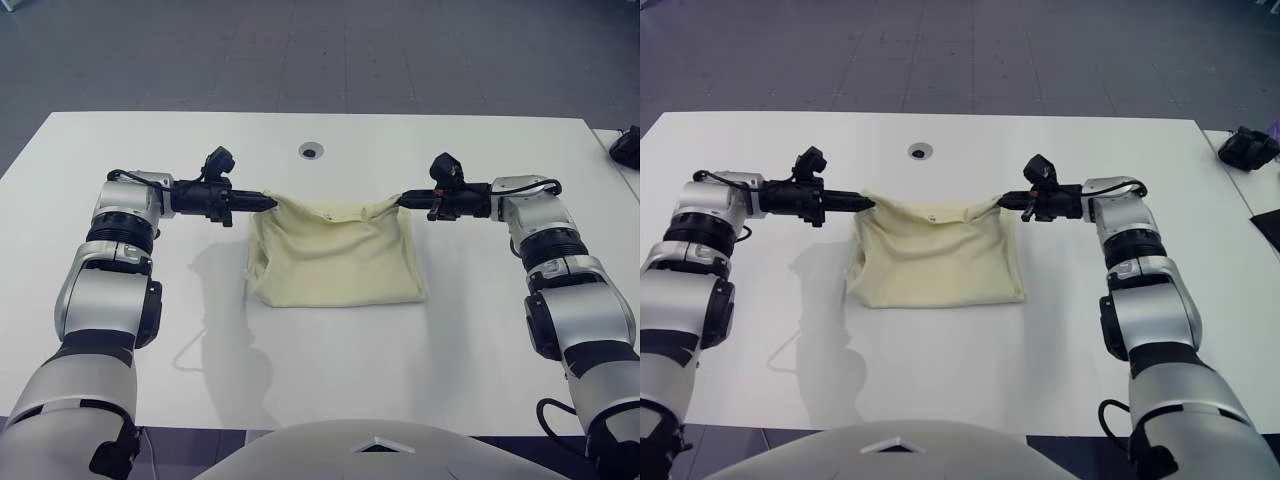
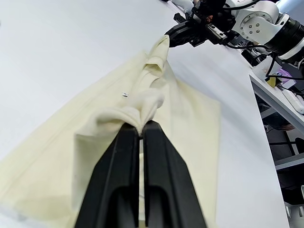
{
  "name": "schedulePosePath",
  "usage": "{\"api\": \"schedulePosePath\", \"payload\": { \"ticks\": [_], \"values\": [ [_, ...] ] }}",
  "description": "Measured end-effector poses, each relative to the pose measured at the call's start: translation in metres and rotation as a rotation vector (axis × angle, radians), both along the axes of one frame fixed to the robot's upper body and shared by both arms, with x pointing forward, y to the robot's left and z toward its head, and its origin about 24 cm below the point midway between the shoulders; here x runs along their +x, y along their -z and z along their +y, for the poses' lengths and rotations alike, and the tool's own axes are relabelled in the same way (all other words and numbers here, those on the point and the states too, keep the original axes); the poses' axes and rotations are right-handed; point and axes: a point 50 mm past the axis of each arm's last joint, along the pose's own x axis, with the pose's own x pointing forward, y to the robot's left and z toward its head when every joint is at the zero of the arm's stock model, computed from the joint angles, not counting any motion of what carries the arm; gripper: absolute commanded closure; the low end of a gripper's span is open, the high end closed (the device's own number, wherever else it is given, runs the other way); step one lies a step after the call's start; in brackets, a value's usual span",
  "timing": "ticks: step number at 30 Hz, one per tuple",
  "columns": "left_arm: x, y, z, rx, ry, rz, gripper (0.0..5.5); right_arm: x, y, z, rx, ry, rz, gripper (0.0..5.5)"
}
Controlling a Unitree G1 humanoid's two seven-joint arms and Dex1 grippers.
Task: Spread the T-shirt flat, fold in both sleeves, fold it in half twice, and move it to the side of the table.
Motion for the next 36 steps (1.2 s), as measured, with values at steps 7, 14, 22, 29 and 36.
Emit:
{"api": "schedulePosePath", "payload": {
  "ticks": [7,14,22,29,36],
  "values": [
    [0.004,0.014,-0.003,0.08,-0.089,0.015,5.5,-0.002,0.016,-0.004,-0.034,0.07,0.027,5.22],
    [0.014,0.016,-0.005,0.122,-0.24,-0.025,4.22,0.004,0.016,0.0,0.027,0.18,-0.023,4.14],
    [0.034,-0.017,0.002,0.148,-0.442,-0.251,2.92,0.018,-0.009,0.003,-0.025,0.3,-0.316,2.89],
    [0.01,0.002,-0.019,0.412,-0.228,-0.478,1.65,0.003,0.007,0.029,-0.26,0.041,-0.464,1.68],
    [-0.032,0.03,-0.037,0.698,0.088,-0.585,0.51,-0.005,0.02,0.023,-0.461,-0.075,-0.54,0.61]
  ]
}}
